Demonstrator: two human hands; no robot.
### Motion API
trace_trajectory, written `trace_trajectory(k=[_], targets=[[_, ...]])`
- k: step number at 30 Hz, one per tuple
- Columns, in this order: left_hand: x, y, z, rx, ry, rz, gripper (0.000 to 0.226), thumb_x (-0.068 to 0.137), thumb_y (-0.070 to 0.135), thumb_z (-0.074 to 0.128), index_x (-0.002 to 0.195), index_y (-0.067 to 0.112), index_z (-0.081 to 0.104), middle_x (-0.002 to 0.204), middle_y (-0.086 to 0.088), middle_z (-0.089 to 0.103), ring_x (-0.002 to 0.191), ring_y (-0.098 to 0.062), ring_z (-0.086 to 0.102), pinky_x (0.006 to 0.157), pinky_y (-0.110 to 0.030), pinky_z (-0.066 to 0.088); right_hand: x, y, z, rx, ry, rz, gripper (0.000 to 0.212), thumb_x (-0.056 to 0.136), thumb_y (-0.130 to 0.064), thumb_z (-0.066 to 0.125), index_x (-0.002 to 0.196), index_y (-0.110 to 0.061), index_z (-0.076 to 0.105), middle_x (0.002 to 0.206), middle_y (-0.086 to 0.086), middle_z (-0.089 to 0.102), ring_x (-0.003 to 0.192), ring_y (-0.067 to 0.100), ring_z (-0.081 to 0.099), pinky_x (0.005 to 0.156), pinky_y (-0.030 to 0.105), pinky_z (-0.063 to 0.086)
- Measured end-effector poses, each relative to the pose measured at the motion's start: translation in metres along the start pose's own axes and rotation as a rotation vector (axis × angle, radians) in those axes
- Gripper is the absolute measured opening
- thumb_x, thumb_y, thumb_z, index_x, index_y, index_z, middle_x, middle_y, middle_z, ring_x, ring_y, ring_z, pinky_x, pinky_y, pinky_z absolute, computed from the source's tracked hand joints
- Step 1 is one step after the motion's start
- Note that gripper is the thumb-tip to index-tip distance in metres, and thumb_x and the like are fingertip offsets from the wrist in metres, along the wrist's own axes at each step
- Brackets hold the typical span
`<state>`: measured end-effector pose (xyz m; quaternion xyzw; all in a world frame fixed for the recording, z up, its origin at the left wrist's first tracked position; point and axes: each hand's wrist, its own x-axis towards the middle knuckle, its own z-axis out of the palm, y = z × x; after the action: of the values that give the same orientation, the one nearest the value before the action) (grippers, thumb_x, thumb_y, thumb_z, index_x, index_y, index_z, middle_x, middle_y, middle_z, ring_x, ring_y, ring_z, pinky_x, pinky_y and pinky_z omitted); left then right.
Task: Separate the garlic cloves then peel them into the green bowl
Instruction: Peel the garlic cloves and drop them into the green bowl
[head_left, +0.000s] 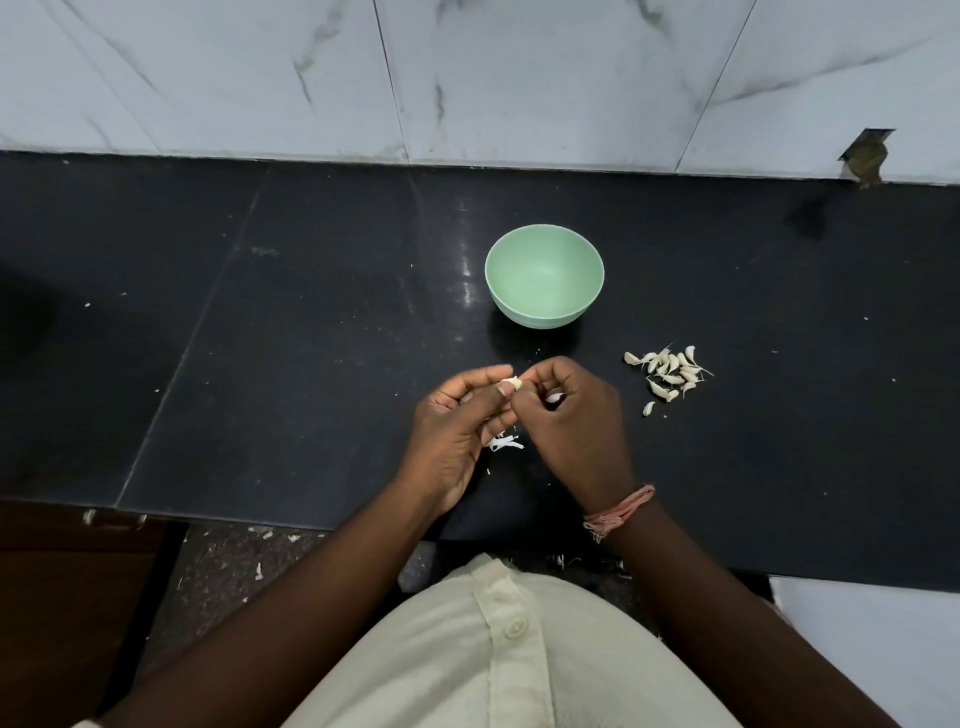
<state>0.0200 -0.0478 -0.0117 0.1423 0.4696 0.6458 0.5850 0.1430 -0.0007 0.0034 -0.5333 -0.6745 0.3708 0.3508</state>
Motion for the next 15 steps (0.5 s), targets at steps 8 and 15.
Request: trace_trajectory(k=[8, 15], targets=[[0.0028, 0.0011, -0.0026, 0.055, -0.043, 0.06, 0.017, 0.089, 0.001, 0.066, 0.104, -0.006, 0.073, 0.1, -0.023, 0.074, 0.09, -0.024, 0.073, 0.078, -0.025, 0.058, 0.0027, -0.0019, -0.0018, -0.016, -0.051, -0.081, 0.015, 0.083, -0.016, 0.067, 0.068, -0.015, 0.064, 0.061, -0.002, 0.064, 0.058, 0.017, 0.066, 0.06, 0.043, 0.057], [0.004, 0.0041, -0.0002, 0.118, -0.074, 0.098, 0.015, 0.091, 0.001, 0.066, 0.101, -0.002, 0.076, 0.102, -0.022, 0.075, 0.093, -0.026, 0.073, 0.082, -0.027, 0.058, 0.0039, -0.0031, -0.0012, -0.012, -0.044, -0.045, 0.02, 0.08, -0.027, 0.063, 0.064, -0.015, 0.058, 0.058, -0.001, 0.062, 0.059, 0.02, 0.067, 0.058, 0.047, 0.057]])
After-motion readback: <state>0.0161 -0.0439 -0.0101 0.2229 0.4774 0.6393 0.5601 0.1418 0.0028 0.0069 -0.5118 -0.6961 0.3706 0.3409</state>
